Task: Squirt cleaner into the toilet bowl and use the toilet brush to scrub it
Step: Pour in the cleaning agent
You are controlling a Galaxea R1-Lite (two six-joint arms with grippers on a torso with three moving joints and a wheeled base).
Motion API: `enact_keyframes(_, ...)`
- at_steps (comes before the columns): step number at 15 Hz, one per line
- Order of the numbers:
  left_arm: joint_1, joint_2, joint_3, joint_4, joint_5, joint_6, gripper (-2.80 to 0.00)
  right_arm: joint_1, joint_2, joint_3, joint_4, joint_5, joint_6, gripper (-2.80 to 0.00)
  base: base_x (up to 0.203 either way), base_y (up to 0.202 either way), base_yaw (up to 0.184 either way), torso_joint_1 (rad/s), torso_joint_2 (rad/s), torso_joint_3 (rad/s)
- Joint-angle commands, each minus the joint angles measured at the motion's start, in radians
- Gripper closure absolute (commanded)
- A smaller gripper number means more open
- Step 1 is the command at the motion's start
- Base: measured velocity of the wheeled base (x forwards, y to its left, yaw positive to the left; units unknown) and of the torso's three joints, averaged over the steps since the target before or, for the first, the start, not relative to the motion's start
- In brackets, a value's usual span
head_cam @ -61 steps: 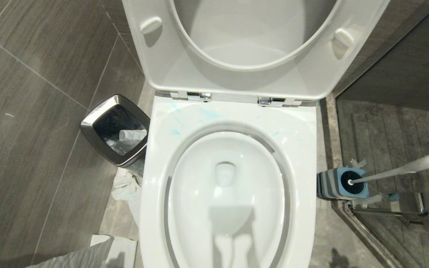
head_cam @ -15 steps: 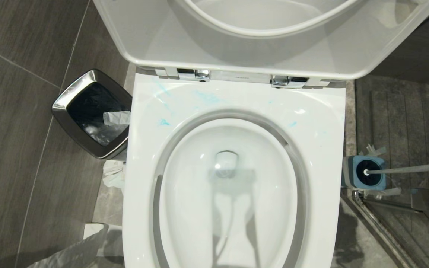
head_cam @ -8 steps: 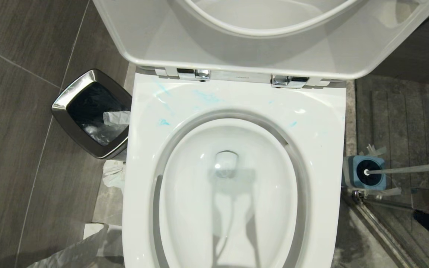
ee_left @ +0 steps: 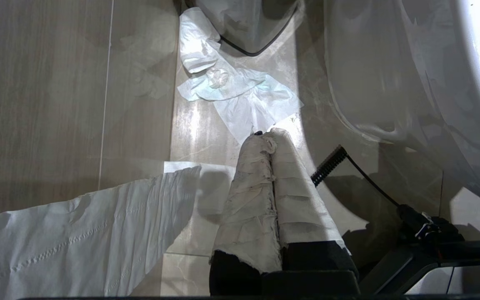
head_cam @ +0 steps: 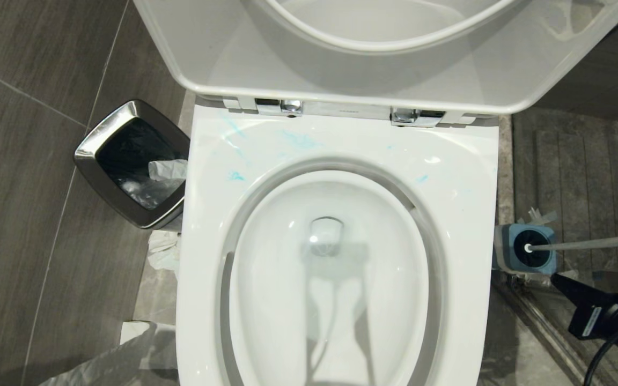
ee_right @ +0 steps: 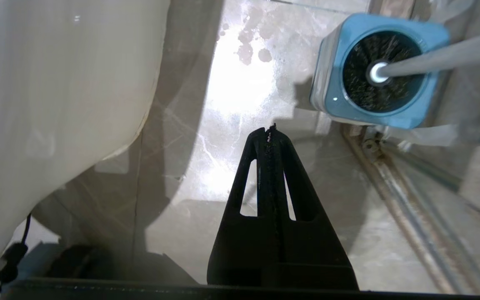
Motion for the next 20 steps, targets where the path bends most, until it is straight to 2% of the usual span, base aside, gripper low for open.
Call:
enact_keyframes(1, 0.000, 0.001, 0.008, 0.000, 0.000, 0.000, 0.00, 0.000, 0.139, 0.037, -0.113, 0.000, 0.007, 0.00, 0.000, 0.000, 0.000, 0.000, 0.00, 0.000)
enact_keyframes(3, 0.000, 0.001, 0.008, 0.000, 0.000, 0.000, 0.00, 0.000, 0.179, 0.093, -0.279, -0.004, 0.013, 0.00, 0.000, 0.000, 0.000, 0.000, 0.00, 0.000)
enact_keyframes(6, 0.000, 0.001, 0.008, 0.000, 0.000, 0.001, 0.00, 0.030, 0.164, 0.093, -0.319, -0.009, -0.032, 0.00, 0.000, 0.000, 0.000, 0.000, 0.00, 0.000)
enact_keyframes(10, 0.000, 0.001, 0.008, 0.000, 0.001, 0.000, 0.00, 0.040, 0.205, 0.040, -0.343, -0.006, -0.007, 0.00, 0.000, 0.000, 0.000, 0.000, 0.00, 0.000)
enact_keyframes(12, 0.000, 0.001, 0.008, 0.000, 0.001, -0.001, 0.00, 0.042, 0.286, 0.029, -0.393, 0.001, -0.079, 0.00, 0.000, 0.000, 0.000, 0.000, 0.00, 0.000)
enact_keyframes(15, 0.000, 0.000, 0.008, 0.000, 0.000, 0.000, 0.00, 0.032, 0.347, 0.026, -0.438, 0.142, -0.102, 0.00, 0.000, 0.000, 0.000, 0.000, -0.01, 0.000)
enact_keyframes(20, 0.000, 0.001, 0.008, 0.000, 0.001, 0.000, 0.00, 0.020, 0.561, -0.149, -0.443, 0.155, -0.025, 0.00, 0.000, 0.000, 0.000, 0.001, -0.01, 0.001)
